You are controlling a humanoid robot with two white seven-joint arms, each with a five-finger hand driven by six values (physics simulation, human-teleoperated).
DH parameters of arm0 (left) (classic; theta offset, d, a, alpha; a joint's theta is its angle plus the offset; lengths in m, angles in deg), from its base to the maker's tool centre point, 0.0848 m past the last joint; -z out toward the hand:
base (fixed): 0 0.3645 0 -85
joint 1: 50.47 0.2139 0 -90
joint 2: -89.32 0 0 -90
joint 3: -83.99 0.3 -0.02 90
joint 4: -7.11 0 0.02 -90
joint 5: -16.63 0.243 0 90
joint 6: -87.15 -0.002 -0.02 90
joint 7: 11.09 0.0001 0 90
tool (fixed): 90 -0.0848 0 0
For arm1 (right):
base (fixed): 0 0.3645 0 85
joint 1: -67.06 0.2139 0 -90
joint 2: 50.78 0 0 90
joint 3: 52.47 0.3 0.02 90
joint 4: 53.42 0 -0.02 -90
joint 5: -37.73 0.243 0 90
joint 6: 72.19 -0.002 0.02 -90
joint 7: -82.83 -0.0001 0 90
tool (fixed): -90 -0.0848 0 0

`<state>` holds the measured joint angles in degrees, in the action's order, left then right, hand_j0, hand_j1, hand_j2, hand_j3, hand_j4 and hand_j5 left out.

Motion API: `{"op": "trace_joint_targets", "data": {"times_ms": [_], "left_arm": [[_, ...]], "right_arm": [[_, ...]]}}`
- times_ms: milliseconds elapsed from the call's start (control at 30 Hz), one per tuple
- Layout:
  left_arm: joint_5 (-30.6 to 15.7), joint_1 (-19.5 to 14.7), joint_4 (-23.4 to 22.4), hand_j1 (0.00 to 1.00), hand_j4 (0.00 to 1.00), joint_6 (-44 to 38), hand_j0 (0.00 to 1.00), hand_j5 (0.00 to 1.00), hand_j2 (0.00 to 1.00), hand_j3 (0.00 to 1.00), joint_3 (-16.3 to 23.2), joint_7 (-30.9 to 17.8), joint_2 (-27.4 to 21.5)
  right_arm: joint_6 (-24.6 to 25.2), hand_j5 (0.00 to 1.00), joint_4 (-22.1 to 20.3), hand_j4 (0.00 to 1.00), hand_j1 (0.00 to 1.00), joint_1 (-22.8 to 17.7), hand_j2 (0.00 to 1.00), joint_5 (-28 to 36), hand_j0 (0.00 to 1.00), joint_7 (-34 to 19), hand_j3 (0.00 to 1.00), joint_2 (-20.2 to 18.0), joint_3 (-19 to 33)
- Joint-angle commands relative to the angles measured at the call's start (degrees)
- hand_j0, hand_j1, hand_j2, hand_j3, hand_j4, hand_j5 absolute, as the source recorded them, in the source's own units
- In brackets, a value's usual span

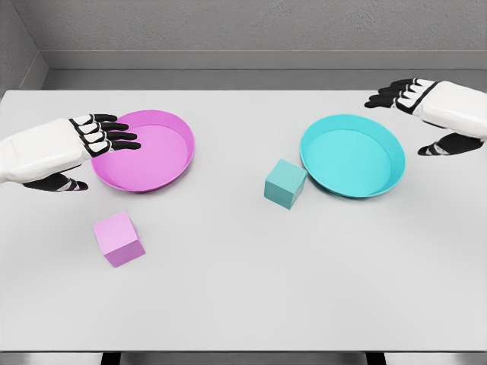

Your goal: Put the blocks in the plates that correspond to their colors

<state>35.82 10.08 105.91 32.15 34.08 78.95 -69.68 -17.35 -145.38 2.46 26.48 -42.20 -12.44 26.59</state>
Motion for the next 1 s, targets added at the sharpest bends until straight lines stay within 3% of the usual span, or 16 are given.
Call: {"op": "trace_joint_targets", "data": {"times_ms": [0, 67, 133, 233, 333, 367, 433, 600, 733, 967], "left_arm": [[-0.4, 0.0, 0.1, 1.0, 1.0, 0.0, 1.0, 1.0, 1.0, 1.0, 0.0, 0.0, -0.1], [-0.3, -0.1, 0.3, 1.0, 1.0, 0.0, 1.0, 1.0, 1.0, 1.0, 0.2, -0.1, -0.1], [-0.2, -1.0, 0.4, 1.0, 1.0, 0.0, 1.0, 1.0, 1.0, 1.0, 0.4, -3.9, -0.1], [3.8, -1.9, 0.3, 1.0, 1.0, 0.0, 1.0, 1.0, 1.0, 1.0, 0.7, -8.0, -0.1], [4.6, -2.7, 1.6, 1.0, 1.0, 0.0, 1.0, 1.0, 1.0, 1.0, 1.0, -17.5, -0.1], [4.6, -3.3, 1.8, 1.0, 1.0, 0.0, 1.0, 1.0, 1.0, 1.0, 1.0, -18.6, -0.1], [4.6, -3.3, 1.9, 1.0, 1.0, 0.0, 1.0, 1.0, 1.0, 1.0, 1.1, -19.6, -0.1], [4.7, -3.4, 1.8, 1.0, 1.0, 0.0, 1.0, 1.0, 1.0, 1.0, 4.5, -20.9, 0.4], [6.1, -3.3, 1.7, 1.0, 1.0, 0.0, 1.0, 1.0, 1.0, 1.0, 5.9, -21.0, 1.0], [8.0, -3.3, 0.8, 1.0, 1.0, 0.0, 1.0, 1.0, 1.0, 1.0, 7.4, -21.0, 2.3]], "right_arm": [[0.2, 1.0, -0.1, 1.0, 1.0, 0.0, 1.0, 0.3, 1.0, 0.0, 1.0, -0.3, -0.1], [0.2, 1.0, 0.0, 1.0, 1.0, 0.4, 1.0, 0.3, 1.0, 0.0, 1.0, -0.4, -0.1], [0.2, 1.0, 0.0, 1.0, 1.0, 0.4, 1.0, 0.3, 1.0, 0.0, 1.0, -0.4, 0.0], [0.2, 1.0, 0.1, 1.0, 1.0, 0.5, 1.0, 0.3, 1.0, 0.0, 1.0, -0.3, 0.2], [0.2, 1.0, -0.1, 1.0, 1.0, 0.4, 1.0, 0.3, 1.0, 0.0, 1.0, 0.2, -0.1], [0.2, 1.0, -0.3, 1.0, 1.0, 0.4, 1.0, 0.3, 1.0, 0.0, 1.0, 0.8, -0.3], [0.2, 1.0, -1.2, 1.0, 1.0, 1.0, 1.0, -0.4, 1.0, 0.0, 1.0, 2.7, -2.9], [0.2, 1.0, -1.8, 1.0, 1.0, 11.2, 1.0, -0.4, 1.0, 0.0, 1.0, 3.0, -17.6], [0.2, 1.0, -4.5, 1.0, 1.0, 11.0, 1.0, -0.5, 1.0, 0.0, 1.0, 4.1, -18.8], [0.2, 1.0, -5.5, 1.0, 1.0, 11.2, 1.0, -1.9, 1.0, 0.0, 1.0, 4.7, -21.0]]}}
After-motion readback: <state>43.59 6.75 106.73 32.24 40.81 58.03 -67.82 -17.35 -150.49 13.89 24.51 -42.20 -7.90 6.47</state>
